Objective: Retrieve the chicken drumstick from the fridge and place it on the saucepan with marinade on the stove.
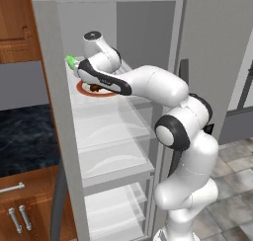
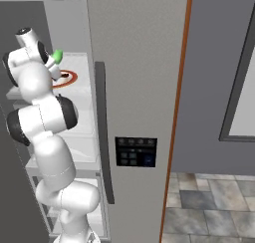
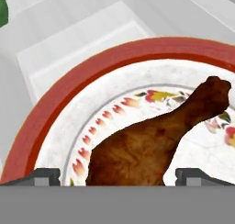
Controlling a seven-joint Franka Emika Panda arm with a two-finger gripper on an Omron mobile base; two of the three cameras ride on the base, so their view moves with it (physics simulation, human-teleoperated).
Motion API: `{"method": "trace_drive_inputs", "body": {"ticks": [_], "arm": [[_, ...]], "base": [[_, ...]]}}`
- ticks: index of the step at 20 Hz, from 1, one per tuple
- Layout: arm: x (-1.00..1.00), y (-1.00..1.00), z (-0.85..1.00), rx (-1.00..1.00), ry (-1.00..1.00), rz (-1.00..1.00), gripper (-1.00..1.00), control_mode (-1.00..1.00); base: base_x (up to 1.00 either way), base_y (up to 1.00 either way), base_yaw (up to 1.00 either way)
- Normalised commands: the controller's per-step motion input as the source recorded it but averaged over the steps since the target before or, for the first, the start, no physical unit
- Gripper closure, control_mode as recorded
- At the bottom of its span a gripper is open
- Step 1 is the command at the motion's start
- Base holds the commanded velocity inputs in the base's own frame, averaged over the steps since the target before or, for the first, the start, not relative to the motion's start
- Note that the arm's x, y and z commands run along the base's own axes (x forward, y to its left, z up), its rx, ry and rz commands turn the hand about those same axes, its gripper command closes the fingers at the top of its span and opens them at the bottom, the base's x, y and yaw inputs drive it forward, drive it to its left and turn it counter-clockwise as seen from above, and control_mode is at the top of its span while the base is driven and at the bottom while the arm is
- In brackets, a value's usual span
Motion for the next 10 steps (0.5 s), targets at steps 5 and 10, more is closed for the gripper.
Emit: {"method": "trace_drive_inputs", "body": {"ticks": [5, 10], "arm": [[-0.03, -0.23, -0.50, -0.08, 0.00, 0.04, -1.00, -1.00], [0.00, 0.00, -0.08, 0.00, 0.00, 0.01, 1.00, -1.00]], "base": [[0.00, 0.00, 0.00], [0.00, 0.00, 0.00]]}}
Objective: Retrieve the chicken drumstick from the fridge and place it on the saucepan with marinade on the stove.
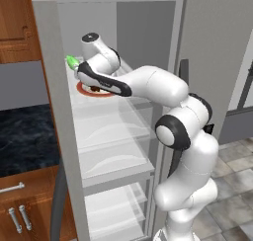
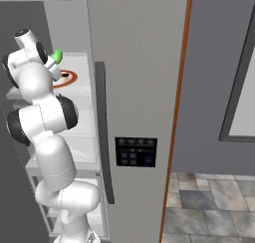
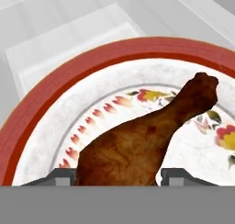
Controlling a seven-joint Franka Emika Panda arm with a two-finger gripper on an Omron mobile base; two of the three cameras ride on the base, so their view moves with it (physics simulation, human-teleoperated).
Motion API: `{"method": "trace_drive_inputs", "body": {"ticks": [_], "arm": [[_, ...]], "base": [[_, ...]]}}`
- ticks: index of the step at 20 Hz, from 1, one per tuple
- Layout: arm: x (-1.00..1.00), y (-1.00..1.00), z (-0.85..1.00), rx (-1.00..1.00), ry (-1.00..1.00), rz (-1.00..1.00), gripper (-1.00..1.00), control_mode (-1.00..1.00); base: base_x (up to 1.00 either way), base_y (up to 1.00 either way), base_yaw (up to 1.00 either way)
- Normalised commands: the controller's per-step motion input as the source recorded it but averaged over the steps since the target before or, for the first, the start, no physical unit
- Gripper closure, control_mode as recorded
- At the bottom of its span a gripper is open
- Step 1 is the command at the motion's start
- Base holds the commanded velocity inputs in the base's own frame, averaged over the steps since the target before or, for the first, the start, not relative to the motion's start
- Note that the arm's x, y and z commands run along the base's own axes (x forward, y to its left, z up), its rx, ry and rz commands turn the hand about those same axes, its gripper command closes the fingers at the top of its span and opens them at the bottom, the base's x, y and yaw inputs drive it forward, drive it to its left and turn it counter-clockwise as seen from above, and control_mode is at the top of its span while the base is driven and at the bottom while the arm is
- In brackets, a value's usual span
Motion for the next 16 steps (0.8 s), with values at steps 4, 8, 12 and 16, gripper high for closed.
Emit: {"method": "trace_drive_inputs", "body": {"ticks": [4, 8, 12, 16], "arm": [[0.00, 0.00, 0.00, 0.00, -0.05, 0.00, 1.00, -1.00], [-0.44, -0.02, 0.00, 0.00, -0.15, 0.00, 1.00, -1.00], [-0.97, -0.22, 0.00, 0.00, -0.15, 0.00, 1.00, -1.00], [-1.00, -0.42, 0.13, 0.01, -0.12, 0.00, 1.00, -1.00]], "base": [[0.00, 0.00, 0.00], [0.00, 0.00, 0.00], [0.00, 0.00, 0.00], [0.00, 0.00, 0.00]]}}
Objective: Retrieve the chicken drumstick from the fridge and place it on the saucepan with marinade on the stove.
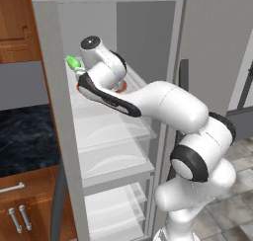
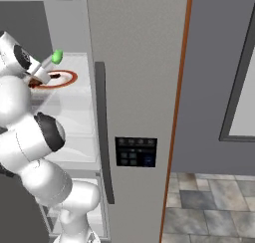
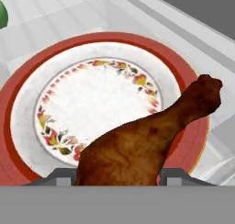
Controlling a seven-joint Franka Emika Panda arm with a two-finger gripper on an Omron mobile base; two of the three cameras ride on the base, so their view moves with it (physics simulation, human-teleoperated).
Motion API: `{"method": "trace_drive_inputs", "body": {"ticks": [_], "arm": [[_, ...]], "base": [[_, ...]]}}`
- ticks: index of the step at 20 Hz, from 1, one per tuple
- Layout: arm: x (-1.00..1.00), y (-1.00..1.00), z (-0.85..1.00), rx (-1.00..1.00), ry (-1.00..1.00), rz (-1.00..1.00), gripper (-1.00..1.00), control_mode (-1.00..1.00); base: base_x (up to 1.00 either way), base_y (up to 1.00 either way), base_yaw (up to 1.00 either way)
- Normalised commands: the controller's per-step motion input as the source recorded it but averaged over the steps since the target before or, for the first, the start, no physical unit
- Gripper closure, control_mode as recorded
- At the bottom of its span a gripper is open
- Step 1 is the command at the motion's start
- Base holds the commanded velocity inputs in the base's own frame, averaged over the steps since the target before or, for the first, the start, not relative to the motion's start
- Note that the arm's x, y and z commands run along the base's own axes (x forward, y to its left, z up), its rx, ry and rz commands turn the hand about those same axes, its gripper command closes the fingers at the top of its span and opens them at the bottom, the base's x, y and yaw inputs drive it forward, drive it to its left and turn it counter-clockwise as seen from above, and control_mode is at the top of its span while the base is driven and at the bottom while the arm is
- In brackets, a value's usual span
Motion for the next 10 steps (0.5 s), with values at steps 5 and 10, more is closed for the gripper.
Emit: {"method": "trace_drive_inputs", "body": {"ticks": [5, 10], "arm": [[-1.00, -0.90, 0.01, 0.00, -0.13, 0.00, 1.00, -1.00], [-1.00, -1.00, 0.00, 0.02, -0.17, 0.00, 1.00, -1.00]], "base": [[0.00, 0.00, 0.00], [0.00, 0.00, 0.00]]}}
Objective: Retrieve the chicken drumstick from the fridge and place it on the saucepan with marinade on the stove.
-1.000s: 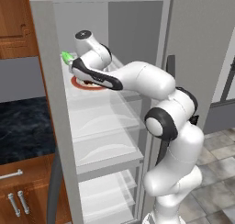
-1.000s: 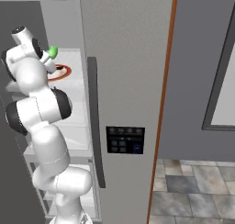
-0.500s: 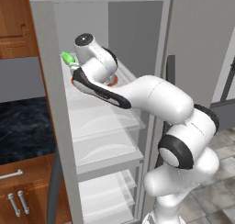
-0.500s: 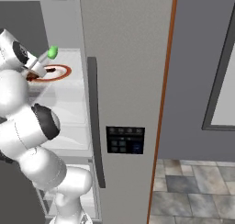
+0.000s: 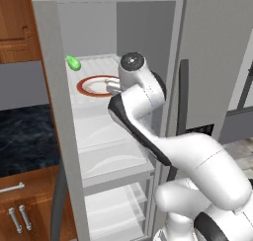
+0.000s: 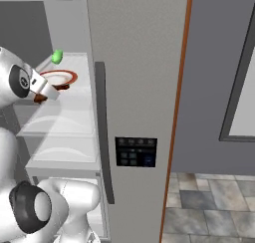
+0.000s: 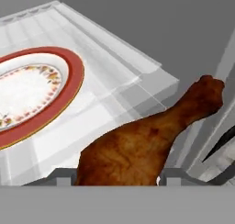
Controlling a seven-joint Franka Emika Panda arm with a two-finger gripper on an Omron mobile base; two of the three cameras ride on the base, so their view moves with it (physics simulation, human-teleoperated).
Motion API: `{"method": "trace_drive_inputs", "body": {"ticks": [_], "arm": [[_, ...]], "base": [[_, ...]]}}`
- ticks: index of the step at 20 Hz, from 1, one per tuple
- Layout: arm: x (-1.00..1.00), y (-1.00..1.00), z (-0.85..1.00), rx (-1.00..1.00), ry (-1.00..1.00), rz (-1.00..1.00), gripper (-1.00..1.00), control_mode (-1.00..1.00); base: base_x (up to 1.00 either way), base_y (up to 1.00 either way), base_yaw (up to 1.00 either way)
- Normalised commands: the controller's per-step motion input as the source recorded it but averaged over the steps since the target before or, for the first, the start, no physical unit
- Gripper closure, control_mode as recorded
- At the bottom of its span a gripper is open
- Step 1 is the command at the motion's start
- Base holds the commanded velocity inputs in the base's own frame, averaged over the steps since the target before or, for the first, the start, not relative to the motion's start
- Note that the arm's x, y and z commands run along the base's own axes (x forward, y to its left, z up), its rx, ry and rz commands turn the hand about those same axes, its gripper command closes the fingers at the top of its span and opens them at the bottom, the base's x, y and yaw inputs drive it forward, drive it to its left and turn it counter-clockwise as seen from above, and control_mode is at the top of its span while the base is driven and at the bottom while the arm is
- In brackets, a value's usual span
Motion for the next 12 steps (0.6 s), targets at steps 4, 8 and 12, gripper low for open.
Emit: {"method": "trace_drive_inputs", "body": {"ticks": [4, 8, 12], "arm": [[-1.00, -1.00, 0.00, 0.08, -0.07, 0.00, 1.00, -1.00], [-1.00, -0.64, 0.21, 0.19, -0.19, 0.00, 1.00, -1.00], [-0.98, -0.39, 0.50, 0.25, -0.47, 0.01, 1.00, -1.00]], "base": [[0.00, 0.00, 0.00], [0.00, 0.00, 0.00], [0.00, 0.00, 0.00]]}}
